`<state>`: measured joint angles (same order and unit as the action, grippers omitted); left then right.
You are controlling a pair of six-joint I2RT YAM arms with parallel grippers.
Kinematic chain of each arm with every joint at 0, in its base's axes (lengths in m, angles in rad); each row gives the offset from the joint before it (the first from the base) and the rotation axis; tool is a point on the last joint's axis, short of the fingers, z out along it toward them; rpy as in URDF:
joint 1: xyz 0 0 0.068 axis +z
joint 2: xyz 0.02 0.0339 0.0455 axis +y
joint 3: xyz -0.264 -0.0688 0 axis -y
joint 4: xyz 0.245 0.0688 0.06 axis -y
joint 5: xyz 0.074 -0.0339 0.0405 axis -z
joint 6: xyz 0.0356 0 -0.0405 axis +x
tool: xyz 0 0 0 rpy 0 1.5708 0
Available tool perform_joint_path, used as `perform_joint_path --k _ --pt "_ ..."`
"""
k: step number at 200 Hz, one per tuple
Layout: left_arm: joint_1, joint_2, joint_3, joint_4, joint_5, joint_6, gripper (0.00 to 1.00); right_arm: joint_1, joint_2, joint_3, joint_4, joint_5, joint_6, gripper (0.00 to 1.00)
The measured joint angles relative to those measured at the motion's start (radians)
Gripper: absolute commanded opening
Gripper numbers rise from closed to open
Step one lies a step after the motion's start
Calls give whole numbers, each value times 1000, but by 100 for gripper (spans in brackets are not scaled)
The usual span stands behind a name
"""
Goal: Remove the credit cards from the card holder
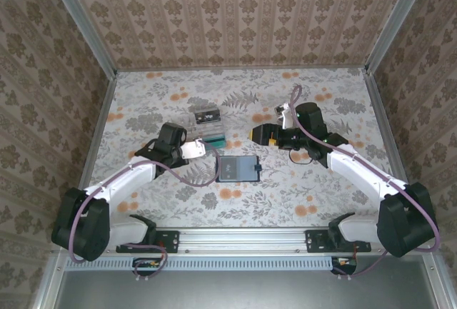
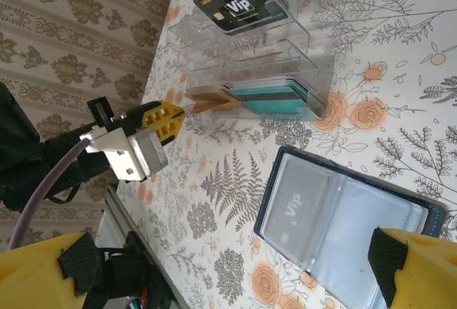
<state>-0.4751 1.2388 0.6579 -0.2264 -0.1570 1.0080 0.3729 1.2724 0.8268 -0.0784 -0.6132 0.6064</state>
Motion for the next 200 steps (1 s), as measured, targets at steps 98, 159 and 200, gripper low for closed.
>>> perform_joint_path --k 98,159,200 --pt "0 48 0 56 31 -1 0 0 0 -5 0 0 3 100" --pt "0 76 0 80 34 -1 0 0 0 -5 0 0 3 100" --pt "25 78 -1 87 41 -1 6 0 0 -5 0 0 3 100"
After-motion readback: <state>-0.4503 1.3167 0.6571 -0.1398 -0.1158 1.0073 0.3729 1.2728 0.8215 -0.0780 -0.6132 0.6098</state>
